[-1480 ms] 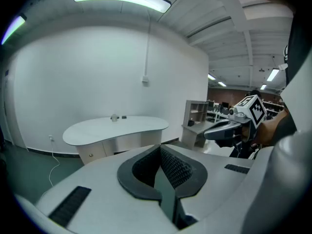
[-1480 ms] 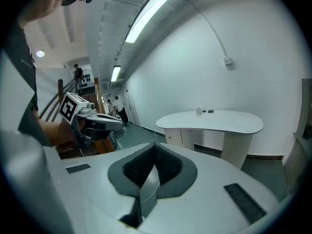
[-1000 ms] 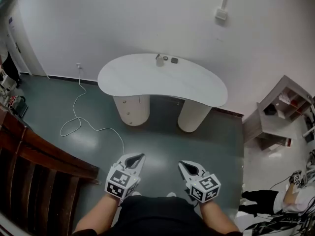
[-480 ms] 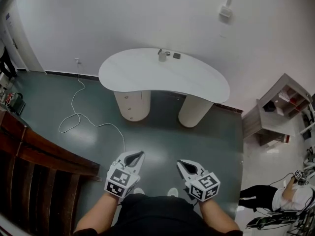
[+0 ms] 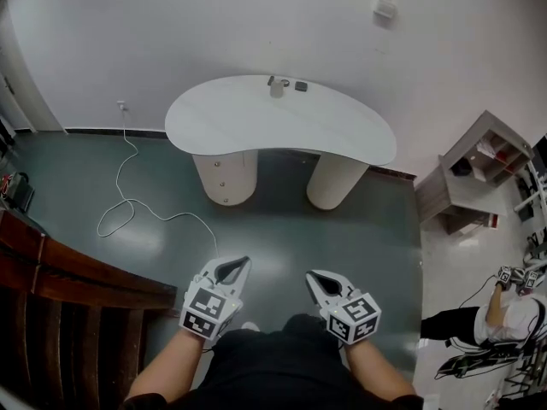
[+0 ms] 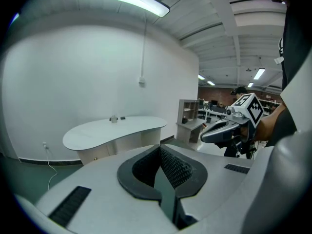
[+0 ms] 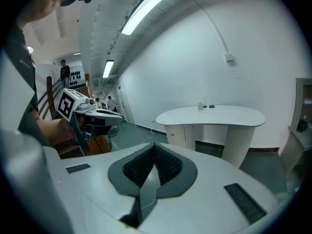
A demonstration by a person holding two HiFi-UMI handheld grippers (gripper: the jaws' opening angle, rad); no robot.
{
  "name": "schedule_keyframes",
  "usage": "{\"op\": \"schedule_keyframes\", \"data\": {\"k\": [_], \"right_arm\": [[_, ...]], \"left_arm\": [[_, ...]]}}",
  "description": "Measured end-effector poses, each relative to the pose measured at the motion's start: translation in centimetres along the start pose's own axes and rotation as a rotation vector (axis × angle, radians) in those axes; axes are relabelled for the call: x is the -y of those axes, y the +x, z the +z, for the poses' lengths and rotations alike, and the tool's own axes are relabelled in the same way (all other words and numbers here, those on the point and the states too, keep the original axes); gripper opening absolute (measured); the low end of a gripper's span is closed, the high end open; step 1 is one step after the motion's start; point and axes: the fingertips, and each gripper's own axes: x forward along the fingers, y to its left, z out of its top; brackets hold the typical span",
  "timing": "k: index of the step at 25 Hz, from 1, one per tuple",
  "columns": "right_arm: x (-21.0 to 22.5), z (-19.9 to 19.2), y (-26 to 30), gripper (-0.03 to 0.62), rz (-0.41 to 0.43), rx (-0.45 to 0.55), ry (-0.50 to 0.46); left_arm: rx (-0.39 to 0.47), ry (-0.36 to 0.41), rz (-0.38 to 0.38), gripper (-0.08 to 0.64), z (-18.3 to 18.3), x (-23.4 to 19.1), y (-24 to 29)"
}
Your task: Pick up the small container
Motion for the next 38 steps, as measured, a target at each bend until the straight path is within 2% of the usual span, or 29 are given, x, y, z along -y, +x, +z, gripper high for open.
{"op": "schedule_keyframes", "data": {"k": [6, 10, 16, 26, 32, 38], "right_arm": [[0.2, -0.2, 1.5, -0.005, -0.014, -0.038, 0.014], [2.0, 0.5, 3.0, -0.005, -0.017, -0.04, 0.017], [7.1, 3.0, 7.1, -0.005, 0.007, -0.031, 0.015], [15.5, 11.4, 13.2, -0.005, 0.079, 0.041, -0.044], [20.3, 11.8, 15.3, -0.005, 0.11, 0.024, -0.023], [23.2, 12.2, 17.2, -0.005, 0.144, 0.01, -0.007]], "left_arm": [[-0.008, -0.009, -0.021, 0.015, -0.3, -1.6, 0.5], [-0.015, -0.026, -0.013, 0.017, -0.2, -3.2, 2.2], [-0.023, -0.03, 0.016, 0.017, 1.6, -6.1, 6.6], [0.008, -0.017, 0.11, 0.015, 8.3, -12.6, 14.3], [-0.005, -0.012, 0.109, 0.016, 10.1, -13.1, 19.5], [-0.036, -0.024, 0.127, 0.017, 10.5, -14.2, 22.5]]}}
